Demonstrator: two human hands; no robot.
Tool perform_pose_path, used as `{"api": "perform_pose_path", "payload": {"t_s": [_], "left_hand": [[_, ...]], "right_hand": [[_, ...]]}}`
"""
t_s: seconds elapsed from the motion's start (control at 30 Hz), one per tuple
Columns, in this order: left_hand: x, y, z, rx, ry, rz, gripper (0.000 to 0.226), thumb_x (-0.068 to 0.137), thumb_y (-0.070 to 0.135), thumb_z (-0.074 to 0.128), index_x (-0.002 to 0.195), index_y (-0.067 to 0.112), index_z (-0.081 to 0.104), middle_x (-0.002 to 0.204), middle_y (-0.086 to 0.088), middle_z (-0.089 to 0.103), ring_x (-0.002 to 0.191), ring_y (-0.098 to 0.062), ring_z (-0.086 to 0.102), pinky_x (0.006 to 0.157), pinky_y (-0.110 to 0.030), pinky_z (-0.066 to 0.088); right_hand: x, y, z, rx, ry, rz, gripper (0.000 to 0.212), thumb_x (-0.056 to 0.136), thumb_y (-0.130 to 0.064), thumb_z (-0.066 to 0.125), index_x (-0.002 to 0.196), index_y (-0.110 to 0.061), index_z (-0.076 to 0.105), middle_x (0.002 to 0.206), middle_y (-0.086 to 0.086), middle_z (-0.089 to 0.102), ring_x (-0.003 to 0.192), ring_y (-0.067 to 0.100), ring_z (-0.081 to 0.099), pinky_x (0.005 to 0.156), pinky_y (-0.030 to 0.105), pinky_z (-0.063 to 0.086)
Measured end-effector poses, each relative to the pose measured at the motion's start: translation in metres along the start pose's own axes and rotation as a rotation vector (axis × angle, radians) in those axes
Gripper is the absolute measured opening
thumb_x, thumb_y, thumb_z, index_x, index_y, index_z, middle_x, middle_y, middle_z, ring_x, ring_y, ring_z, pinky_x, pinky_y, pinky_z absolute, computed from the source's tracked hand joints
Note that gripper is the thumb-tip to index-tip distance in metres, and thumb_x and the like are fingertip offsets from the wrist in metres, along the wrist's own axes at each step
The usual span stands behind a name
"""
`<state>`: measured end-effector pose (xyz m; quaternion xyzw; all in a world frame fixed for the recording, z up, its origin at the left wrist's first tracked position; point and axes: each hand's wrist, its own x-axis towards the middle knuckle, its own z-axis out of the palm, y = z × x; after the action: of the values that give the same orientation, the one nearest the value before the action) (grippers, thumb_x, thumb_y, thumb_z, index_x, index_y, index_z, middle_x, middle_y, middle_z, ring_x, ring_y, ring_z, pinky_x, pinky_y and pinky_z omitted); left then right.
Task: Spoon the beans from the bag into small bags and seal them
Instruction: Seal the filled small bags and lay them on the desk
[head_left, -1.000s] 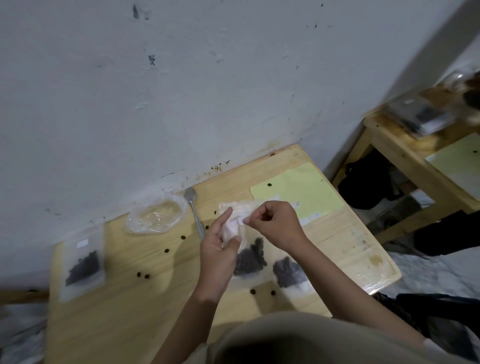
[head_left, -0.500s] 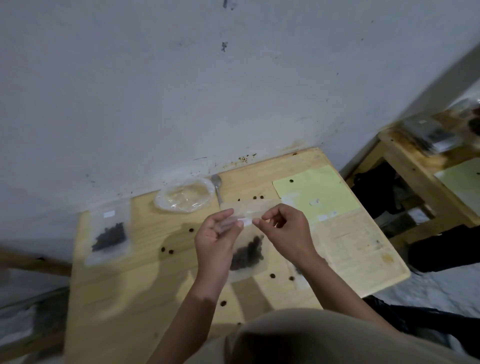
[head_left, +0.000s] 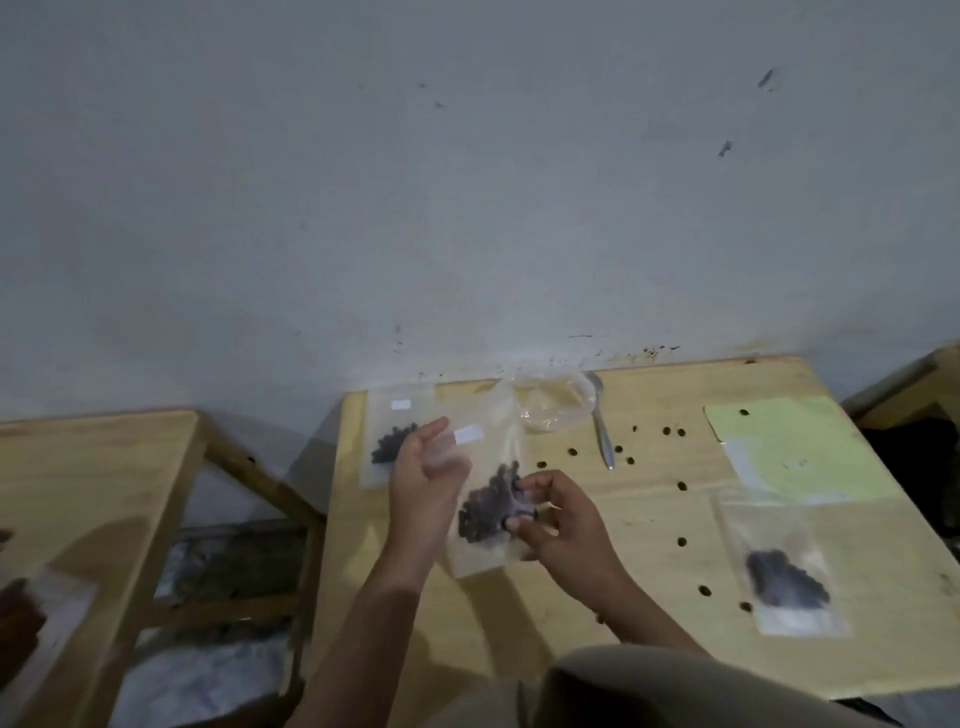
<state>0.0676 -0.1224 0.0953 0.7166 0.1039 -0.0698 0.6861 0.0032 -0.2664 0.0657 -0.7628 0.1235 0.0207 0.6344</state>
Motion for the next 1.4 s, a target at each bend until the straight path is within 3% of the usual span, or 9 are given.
{"api": "perform_pose_path", "payload": {"t_s": [0.2,0.37,0.53,0.63,0.73,0.93,1.13,1.3,1.4], "left_hand": [[0.019,-0.039,-0.058,0.289,0.007,-0.036,0.039,0.085,0.006,0.067,0.118,0.021,0.054,0.115,0.004,0.053,0.093,-0.007,0.054,0.065,-0.008,0.041],[0.059,-0.054,-0.084,0.415,0.042,-0.019,0.037,0.083,0.009,0.07,0.118,0.015,0.059,0.116,-0.005,0.058,0.095,-0.014,0.057,0.076,-0.021,0.043],[0.095,-0.061,-0.088,0.612,0.019,0.01,0.036,0.085,0.012,0.067,0.119,0.007,0.06,0.121,-0.008,0.056,0.108,-0.023,0.056,0.091,-0.029,0.045],[0.11,-0.063,-0.087,0.778,-0.021,0.04,0.03,0.087,0.016,0.063,0.117,0.01,0.061,0.12,-0.006,0.058,0.115,-0.025,0.051,0.102,-0.038,0.036],[0.12,-0.068,-0.088,0.849,-0.004,-0.032,0.034,0.089,0.024,0.061,0.122,0.016,0.058,0.13,-0.004,0.048,0.124,-0.024,0.039,0.101,-0.031,0.024],[0.111,-0.065,-0.083,0.826,0.039,-0.034,0.041,0.088,0.026,0.063,0.127,0.017,0.054,0.139,-0.007,0.036,0.127,-0.026,0.029,0.095,-0.027,0.029],[0.071,-0.053,-0.05,0.719,0.146,0.066,0.039,0.087,0.019,0.065,0.124,0.016,0.055,0.134,-0.004,0.039,0.123,-0.022,0.032,0.095,-0.03,0.036],[0.03,-0.049,0.013,0.562,-0.034,0.1,0.033,0.088,0.014,0.063,0.12,0.02,0.056,0.119,0.005,0.045,0.106,-0.013,0.051,0.085,-0.021,0.042],[-0.001,-0.052,0.078,0.528,-0.188,0.042,0.029,0.088,0.015,0.063,0.117,0.021,0.057,0.116,0.008,0.052,0.099,-0.008,0.054,0.071,-0.013,0.039]], "right_hand": [[0.045,-0.004,0.078,-0.112,0.096,0.047,0.03,0.081,-0.007,0.069,0.097,-0.026,0.053,0.092,-0.007,0.059,0.078,0.0,0.057,0.059,0.007,0.042],[0.088,-0.001,0.119,-0.294,0.051,0.124,0.03,0.085,-0.007,0.062,0.114,-0.013,0.056,0.113,0.006,0.06,0.095,0.016,0.06,0.061,0.002,0.036],[0.121,0.003,0.139,-0.493,-0.017,0.143,0.038,0.089,-0.017,0.058,0.126,-0.011,0.049,0.119,0.011,0.047,0.104,0.025,0.056,0.086,0.024,0.046],[0.134,0.005,0.147,-0.662,-0.001,0.189,0.042,0.088,-0.031,0.058,0.128,-0.02,0.048,0.117,0.01,0.045,0.104,0.027,0.051,0.088,0.036,0.048],[0.139,0.006,0.15,-0.846,0.063,0.158,0.042,0.085,-0.044,0.057,0.122,-0.027,0.051,0.115,0.007,0.046,0.108,0.027,0.045,0.088,0.037,0.044],[0.134,0.014,0.138,-0.761,0.071,0.105,0.043,0.085,-0.048,0.056,0.125,-0.03,0.054,0.12,0.008,0.045,0.109,0.026,0.046,0.089,0.036,0.044],[0.108,0.021,0.084,-0.505,0.101,-0.015,0.038,0.087,-0.024,0.059,0.124,-0.016,0.058,0.119,0.011,0.054,0.106,0.027,0.055,0.089,0.034,0.047],[0.068,0.031,0.009,-0.358,0.262,-0.012,0.032,0.089,-0.021,0.06,0.12,-0.016,0.06,0.117,0.005,0.057,0.106,0.016,0.056,0.084,0.02,0.042],[0.035,0.049,-0.06,-0.342,0.409,0.042,0.03,0.087,-0.018,0.062,0.117,-0.013,0.062,0.113,0.007,0.058,0.104,0.02,0.057,0.085,0.024,0.042]]}}
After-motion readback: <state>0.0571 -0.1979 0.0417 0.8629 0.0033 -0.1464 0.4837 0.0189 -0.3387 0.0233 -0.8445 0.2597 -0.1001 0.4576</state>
